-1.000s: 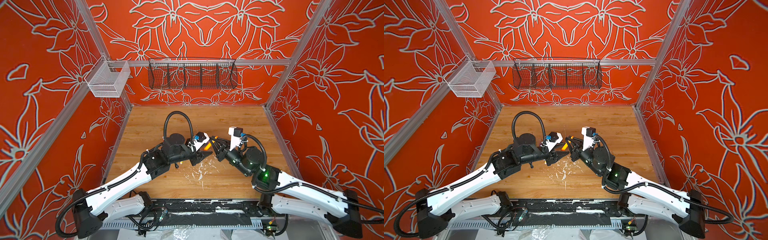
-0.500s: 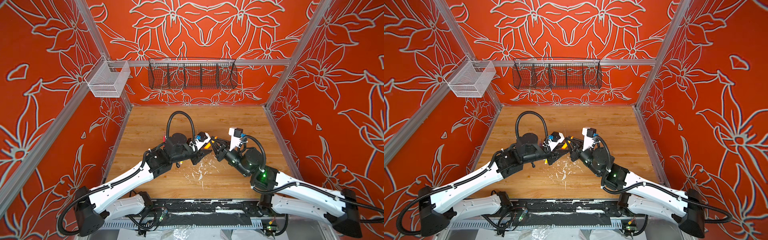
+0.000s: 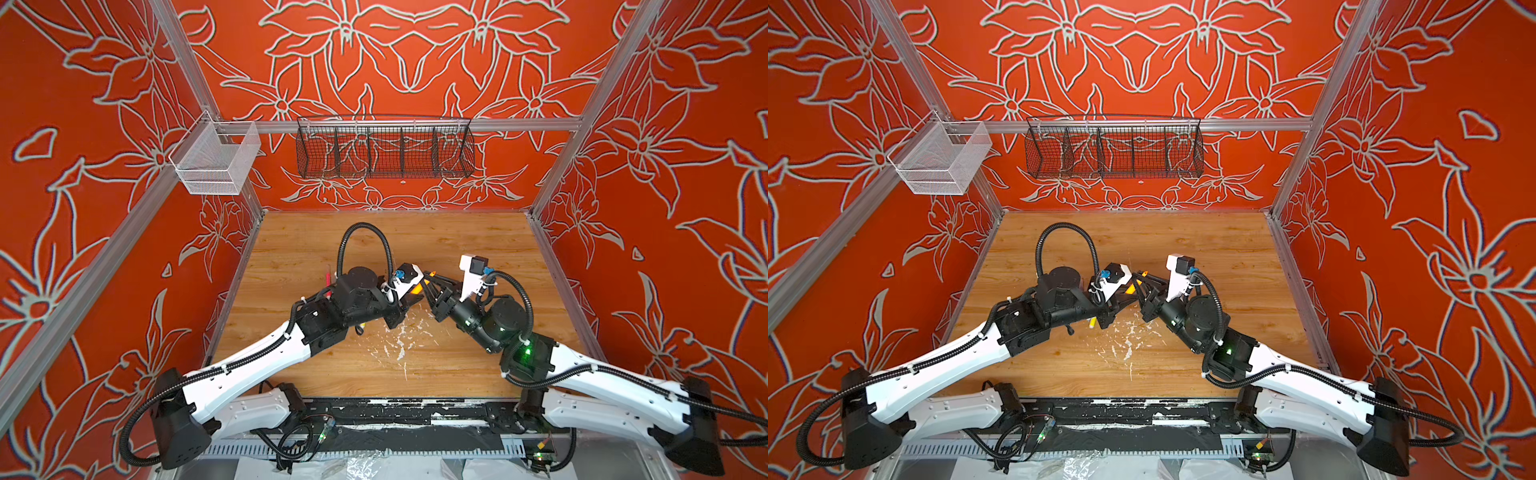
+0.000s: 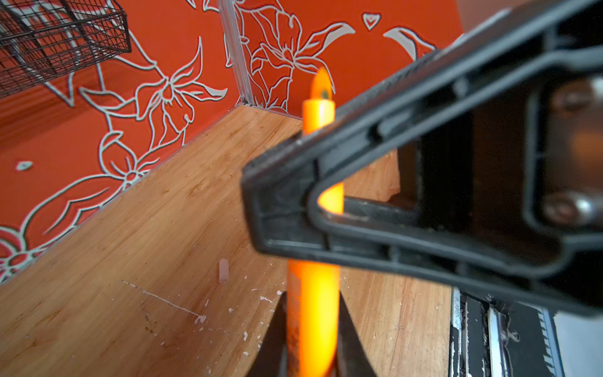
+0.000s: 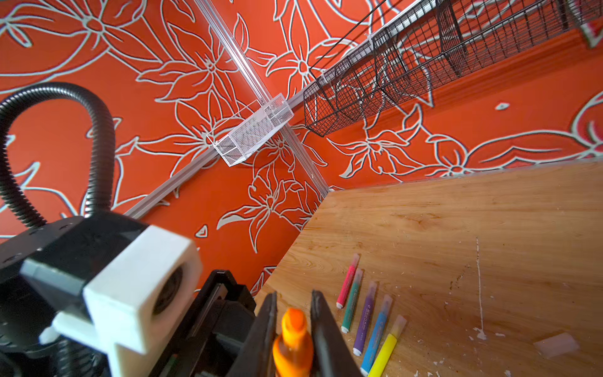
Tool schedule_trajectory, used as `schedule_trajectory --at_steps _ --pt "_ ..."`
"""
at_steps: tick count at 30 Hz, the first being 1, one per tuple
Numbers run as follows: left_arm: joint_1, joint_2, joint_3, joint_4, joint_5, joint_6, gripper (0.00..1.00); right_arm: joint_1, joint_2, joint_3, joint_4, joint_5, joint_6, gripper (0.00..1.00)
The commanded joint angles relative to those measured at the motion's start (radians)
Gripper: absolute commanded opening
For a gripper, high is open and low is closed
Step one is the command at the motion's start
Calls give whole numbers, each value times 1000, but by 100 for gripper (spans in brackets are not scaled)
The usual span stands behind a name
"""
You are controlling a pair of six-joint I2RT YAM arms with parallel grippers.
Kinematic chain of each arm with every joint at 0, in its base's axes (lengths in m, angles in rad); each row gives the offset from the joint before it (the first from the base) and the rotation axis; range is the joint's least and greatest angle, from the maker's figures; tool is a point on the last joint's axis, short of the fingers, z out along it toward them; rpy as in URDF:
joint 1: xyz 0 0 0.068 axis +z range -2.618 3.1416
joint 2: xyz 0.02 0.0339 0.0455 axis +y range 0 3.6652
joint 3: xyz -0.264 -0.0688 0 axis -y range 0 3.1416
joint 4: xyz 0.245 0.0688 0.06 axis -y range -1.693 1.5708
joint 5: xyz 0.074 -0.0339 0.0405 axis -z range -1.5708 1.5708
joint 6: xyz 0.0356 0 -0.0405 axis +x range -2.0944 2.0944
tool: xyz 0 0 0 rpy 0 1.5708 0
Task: Insert the pens into the pen caps
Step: 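Move the right gripper down to the translucent cap lying on the table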
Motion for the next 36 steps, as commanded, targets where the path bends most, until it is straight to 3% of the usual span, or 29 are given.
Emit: schedule_trajectory --at_steps 1,10,14,22,29,36 --pt "19 -25 2 53 -133 -61 0 1 -44 -20 -66 108 -14 36" --pt "268 -72 -39 57 -147 -305 0 -11 -77 -69 -181 385 -83 50" --pt "309 -92 -58 58 -154 -339 0 -62 -26 -91 -209 427 -78 53" --pt "309 -105 -72 62 -130 -338 0 -302 212 -36 -327 148 48 54" --pt "308 -138 -72 53 -127 -333 0 -346 435 135 -455 66 38 53" --pt "309 -143 -75 56 -123 -335 0 -386 563 260 -562 -22 57 50"
